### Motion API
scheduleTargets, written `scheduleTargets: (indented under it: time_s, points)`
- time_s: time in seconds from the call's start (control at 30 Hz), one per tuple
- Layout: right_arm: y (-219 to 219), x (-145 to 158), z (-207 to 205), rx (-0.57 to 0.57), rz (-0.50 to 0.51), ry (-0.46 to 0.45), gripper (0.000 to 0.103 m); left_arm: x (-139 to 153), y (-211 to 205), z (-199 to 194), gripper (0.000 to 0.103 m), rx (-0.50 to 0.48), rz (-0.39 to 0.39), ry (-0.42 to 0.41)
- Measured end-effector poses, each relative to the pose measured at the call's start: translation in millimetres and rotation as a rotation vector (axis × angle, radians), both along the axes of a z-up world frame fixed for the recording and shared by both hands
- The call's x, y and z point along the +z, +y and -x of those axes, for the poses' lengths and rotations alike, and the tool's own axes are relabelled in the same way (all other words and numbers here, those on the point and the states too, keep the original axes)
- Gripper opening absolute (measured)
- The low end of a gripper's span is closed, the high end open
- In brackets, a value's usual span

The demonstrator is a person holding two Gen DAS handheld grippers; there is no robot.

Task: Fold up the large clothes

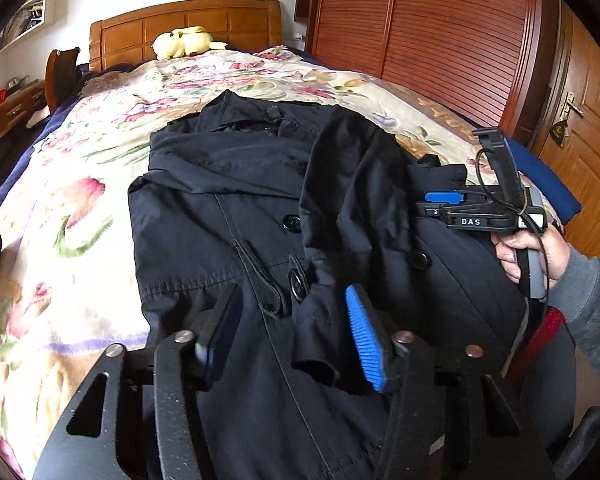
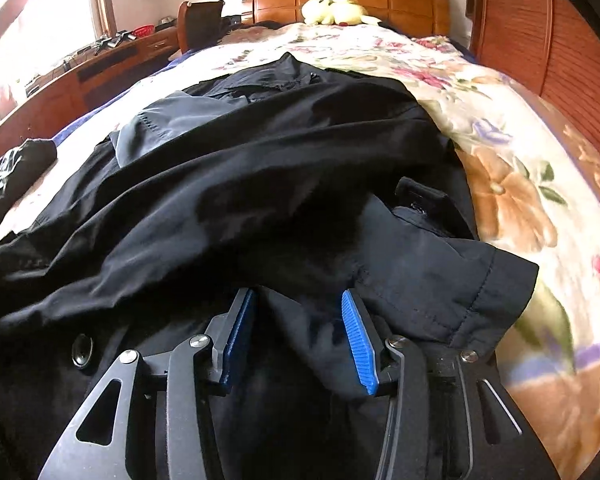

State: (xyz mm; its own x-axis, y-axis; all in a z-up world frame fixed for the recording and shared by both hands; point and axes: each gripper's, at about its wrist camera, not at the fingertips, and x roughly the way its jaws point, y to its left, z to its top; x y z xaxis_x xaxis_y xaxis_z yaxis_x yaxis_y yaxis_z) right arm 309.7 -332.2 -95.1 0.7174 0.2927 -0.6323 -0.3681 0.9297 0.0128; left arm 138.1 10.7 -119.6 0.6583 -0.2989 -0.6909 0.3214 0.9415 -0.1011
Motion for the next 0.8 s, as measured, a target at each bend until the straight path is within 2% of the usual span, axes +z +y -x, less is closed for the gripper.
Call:
scheduleTargets:
  time_s: [0.07,0.17,0.23,0.3,0.43,0.6,0.67,0.8]
  points:
    - [-0.2,2.0,4.8,0.0,-0.002,-0.006,0.047,-1.1,-0.9,1.0,0.046,-0.001,-0.003,0.005]
    - [-3.1,1.2,5.9,0.001,-0.017,-0.008,0.047,-4.8,-2.6,0.7,0.033,0.004,-0.014,0.02]
    - [-6.2,1.9,8.3,0.002,-0.02,-0.01,0.047,-5.3,-3.6,0.3,0.013,0.004,-0.027,0.027]
    - [-6.1,1.5,8.7,0.001,-0.017,-0.013,0.047,0.9,-3.2,-0.2,0.01,0.014,-0.052,0.008]
    - [-6.1,1.8,9.8,0.001,-0.016,-0.016,0.048,15.4,11.1,-9.4,0.009,0.079,-0.082,-0.028]
    - [-5.9,1.7,9.7,0.001,-0.017,-0.016,0.048,7.9,34.0,-27.4,0.01,0.157,-0.094,0.03]
    - [-5.8,1.7,10.0,0.001,-0.018,-0.016,0.048,6.6,40.0,-28.3,0.013,0.168,-0.087,0.05]
    - [-6.0,1.9,10.3,0.001,-0.021,-0.015,0.048,10.2,47.9,-17.1,0.023,0.197,-0.09,0.025]
